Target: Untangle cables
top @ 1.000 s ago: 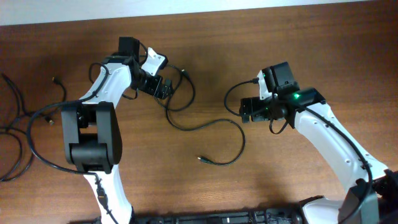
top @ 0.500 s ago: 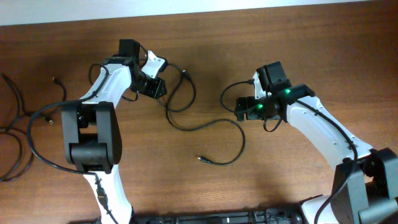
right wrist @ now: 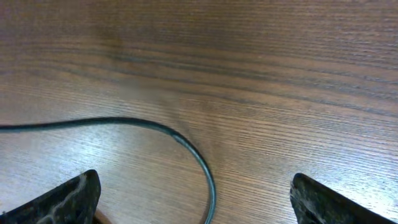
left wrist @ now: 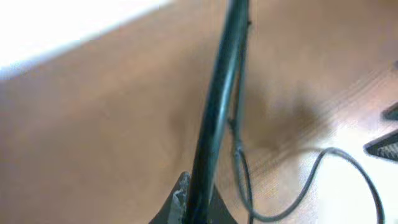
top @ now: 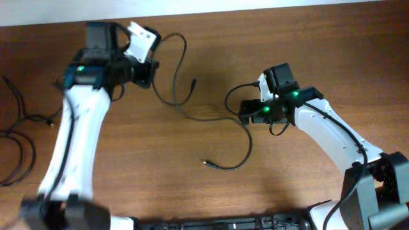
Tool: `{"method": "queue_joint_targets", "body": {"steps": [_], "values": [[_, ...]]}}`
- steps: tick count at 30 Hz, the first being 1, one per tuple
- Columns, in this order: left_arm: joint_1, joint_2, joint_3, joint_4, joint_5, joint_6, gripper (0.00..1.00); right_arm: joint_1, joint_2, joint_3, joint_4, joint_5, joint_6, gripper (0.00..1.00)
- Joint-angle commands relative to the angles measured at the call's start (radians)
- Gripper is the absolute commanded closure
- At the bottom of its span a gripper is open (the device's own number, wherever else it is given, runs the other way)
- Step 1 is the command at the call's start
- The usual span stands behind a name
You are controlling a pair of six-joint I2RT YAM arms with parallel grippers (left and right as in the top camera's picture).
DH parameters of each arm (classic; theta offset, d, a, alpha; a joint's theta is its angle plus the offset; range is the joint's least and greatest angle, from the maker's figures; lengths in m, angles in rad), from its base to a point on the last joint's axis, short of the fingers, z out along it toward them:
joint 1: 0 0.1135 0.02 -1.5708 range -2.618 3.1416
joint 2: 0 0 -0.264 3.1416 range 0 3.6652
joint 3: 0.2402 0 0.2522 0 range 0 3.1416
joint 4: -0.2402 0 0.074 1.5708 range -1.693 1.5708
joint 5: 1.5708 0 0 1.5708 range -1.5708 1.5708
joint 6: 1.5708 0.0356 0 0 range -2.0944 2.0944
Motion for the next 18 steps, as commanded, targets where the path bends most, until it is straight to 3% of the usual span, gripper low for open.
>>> {"method": "queue_joint_targets", "body": {"steps": [1, 4, 8, 9, 15, 18], "values": [[-0.004, -0.205, 0.006, 0.108, -0.12, -0.006, 1.0, -0.003, 0.006, -0.005, 0.001, -0.021, 0.008, 0.03], [-0.004, -0.326, 0.006, 0.22, -0.363, -0.006, 1.0, -0.003, 0.006, -0.005, 0.002, -0.058, 0.008, 0.04], [0.011, -0.325, 0.006, 0.477, -0.833, -0.005, 1.0, -0.003, 0.006, -0.005, 0.006, -0.076, 0.008, 0.04], [0.028, -0.317, 0.006, 0.541, -0.88, -0.005, 1.0, -0.003, 0.006, -0.005, 0.009, -0.077, 0.008, 0.04], [0.22, -0.243, 0.006, 0.866, -0.9, -0.005, 1.0, -0.002, 0.006, -0.005, 0.014, -0.091, 0.008, 0.04], [0.289, -0.203, 0.006, 0.879, -0.9, -0.006, 1.0, -0.002, 0.006, -0.005, 0.025, -0.095, 0.008, 0.04]]}}
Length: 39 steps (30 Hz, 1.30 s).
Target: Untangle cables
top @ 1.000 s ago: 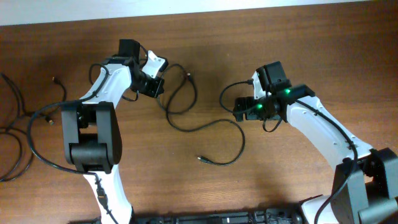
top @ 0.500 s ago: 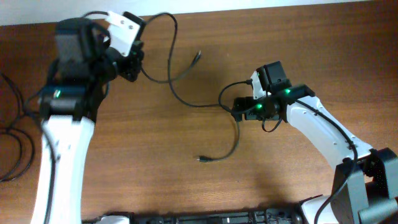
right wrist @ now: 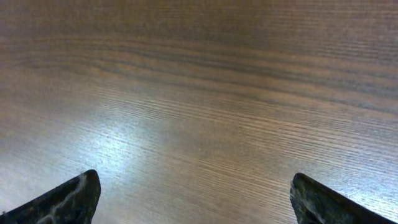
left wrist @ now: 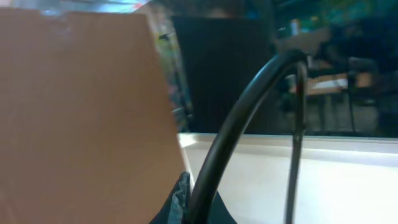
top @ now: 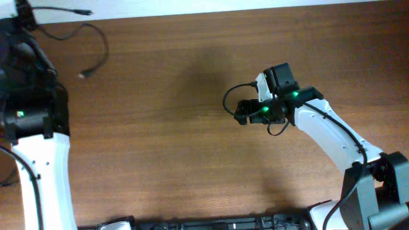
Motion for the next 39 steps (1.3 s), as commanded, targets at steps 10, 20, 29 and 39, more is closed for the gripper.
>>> {"method": "queue_joint_targets", "body": {"steps": [10, 20, 29, 39], "values": [[0.054, 0.316, 0.008, -0.31, 0.135, -0.042, 1.0, -0.002, 0.006, -0.002, 0.0, -0.017, 0.005, 0.04], [0.06, 0.665, 0.008, -0.504, 0.173, -0.333, 0.86, -0.002, 0.006, -0.002, 0.0, -0.009, 0.001, 0.04], [0.06, 0.577, 0.008, -0.502, 0.102, -0.329, 0.01, -0.002, 0.006, -0.002, 0.007, -0.005, -0.023, 0.04], [0.016, 0.069, 0.008, -0.683, 0.429, -0.314, 0.01, -0.002, -0.094, -0.001, -0.033, 0.025, -0.025, 0.05]]}}
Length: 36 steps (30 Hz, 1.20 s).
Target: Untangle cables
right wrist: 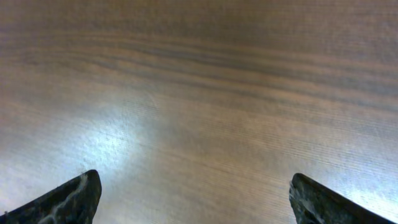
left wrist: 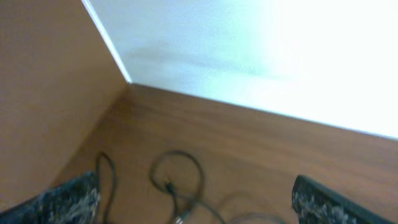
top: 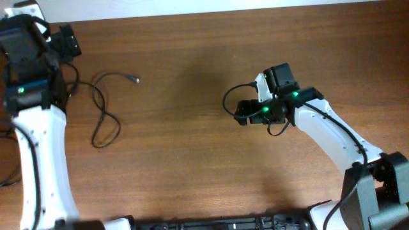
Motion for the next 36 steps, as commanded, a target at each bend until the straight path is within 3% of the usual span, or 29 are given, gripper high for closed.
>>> {"method": "queue_joint_targets", "body": {"steps": [1, 3, 6, 14, 32, 36], "values": [[-0.043, -0.076, 0.002, -0.122, 0.209, 0.005, 0.01, -0.002, -0.121, 0.0, -0.031, 0.037, -0.013, 0.05], [-0.095, -0.086, 0.002, -0.287, 0.294, 0.005, 0.01, -0.002, -0.249, 0.0, -0.071, 0.072, -0.013, 0.05], [-0.19, -0.084, 0.001, -0.412, 0.292, 0.006, 0.01, -0.002, -0.457, 0.0, -0.114, 0.136, -0.012, 0.05], [-0.249, -0.084, 0.001, -0.438, 0.29, 0.017, 0.01, -0.002, -0.985, 0.0, -0.162, 0.182, -0.013, 0.04], [-0.249, -0.084, 0.001, -0.444, 0.29, 0.016, 0.01, -0.002, -1.019, 0.0, -0.226, 0.182, -0.013, 0.04], [-0.249, -0.084, 0.001, -0.445, 0.29, 0.017, 0.01, 0.006, -1.043, -0.016, -0.242, 0.26, -0.013, 0.04]]}}
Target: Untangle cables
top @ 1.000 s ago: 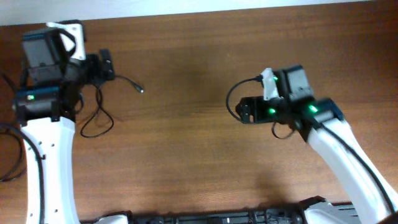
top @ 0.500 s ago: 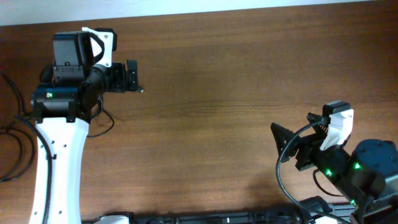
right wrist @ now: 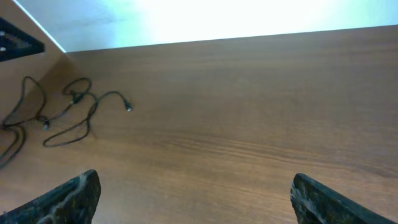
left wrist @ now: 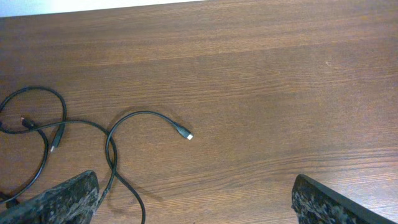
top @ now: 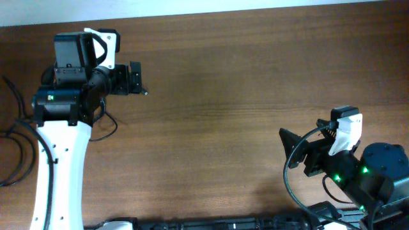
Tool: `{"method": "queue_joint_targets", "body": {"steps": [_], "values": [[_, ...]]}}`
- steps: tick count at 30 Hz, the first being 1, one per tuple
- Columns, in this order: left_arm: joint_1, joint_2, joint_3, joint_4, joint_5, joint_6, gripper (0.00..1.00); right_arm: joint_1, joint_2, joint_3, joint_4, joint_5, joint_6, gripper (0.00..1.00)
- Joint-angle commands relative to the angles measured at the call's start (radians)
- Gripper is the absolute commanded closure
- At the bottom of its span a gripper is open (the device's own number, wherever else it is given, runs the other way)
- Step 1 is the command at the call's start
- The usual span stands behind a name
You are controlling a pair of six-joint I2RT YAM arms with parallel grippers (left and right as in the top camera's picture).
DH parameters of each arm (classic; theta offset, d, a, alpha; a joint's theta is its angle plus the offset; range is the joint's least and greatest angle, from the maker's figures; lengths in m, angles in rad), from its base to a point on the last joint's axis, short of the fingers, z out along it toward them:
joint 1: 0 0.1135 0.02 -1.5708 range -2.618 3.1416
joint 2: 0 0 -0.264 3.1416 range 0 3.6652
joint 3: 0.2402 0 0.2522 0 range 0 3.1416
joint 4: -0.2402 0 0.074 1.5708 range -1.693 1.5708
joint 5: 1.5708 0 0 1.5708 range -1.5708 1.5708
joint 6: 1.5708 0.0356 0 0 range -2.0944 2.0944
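A thin black cable (left wrist: 143,115) lies in loose loops on the brown table (left wrist: 280,74), its plug end (left wrist: 188,136) pointing right. My left gripper (left wrist: 196,200) is open above it, with a strand running by its left fingertip (left wrist: 65,198). Overhead, the left gripper (top: 135,80) is at the upper left and part of the cable (top: 107,131) shows beside the arm. My right gripper (top: 293,150) is open at the lower right, far from the cable. Its wrist view shows the cable (right wrist: 78,106) in the distance beyond the open right gripper (right wrist: 196,200).
More black cable (top: 14,137) lies at the table's far left edge. A white wall (right wrist: 217,18) borders the table's far side. The right arm's base (top: 374,179) fills the lower right corner.
My left gripper was at the far upper-left corner, and now hangs further right over the lying cable, looking down. The right arm has pulled back from mid-table to the lower right.
My left gripper was shut on the cable, which stretched across mid-table to the open right gripper. Then the cable was at the upper left corner, still held. Later it lay on the left of the table with the left gripper open. Now both grippers are open.
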Motion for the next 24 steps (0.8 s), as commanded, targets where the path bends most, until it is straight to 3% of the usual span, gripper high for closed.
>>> {"method": "queue_joint_targets", "body": {"steps": [1, 8, 10, 14, 19, 21, 24], "values": [[-0.003, -0.004, -0.001, -0.002, 0.01, 0.012, 0.01, -0.007, -0.042, -0.043, 0.037, 0.111, -0.009, 0.04], [-0.003, -0.004, -0.001, -0.002, 0.01, 0.012, 0.01, -0.101, -0.322, -0.425, 0.534, 0.161, -0.036, 0.04], [-0.003, -0.004, -0.001, -0.002, 0.01, 0.012, 0.01, -0.151, -0.415, -0.54, 0.608, 0.131, -0.053, 0.04], [-0.003, -0.004, -0.001, -0.002, 0.011, 0.012, 0.01, -0.229, -0.549, -0.723, 0.765, -0.012, -0.29, 0.04], [-0.003, -0.004, -0.001, -0.002, 0.01, 0.012, 0.01, -0.245, -0.562, -0.892, 0.895, -0.012, -0.532, 0.04], [-0.003, -0.004, -0.001, -0.002, 0.01, 0.012, 0.01, -0.245, -0.562, -0.996, 1.035, -0.012, -0.534, 0.04], [-0.003, -0.004, -0.001, -0.002, 0.01, 0.012, 0.01, -0.244, -0.562, -1.024, 1.002, 0.012, -0.527, 0.01]]}}
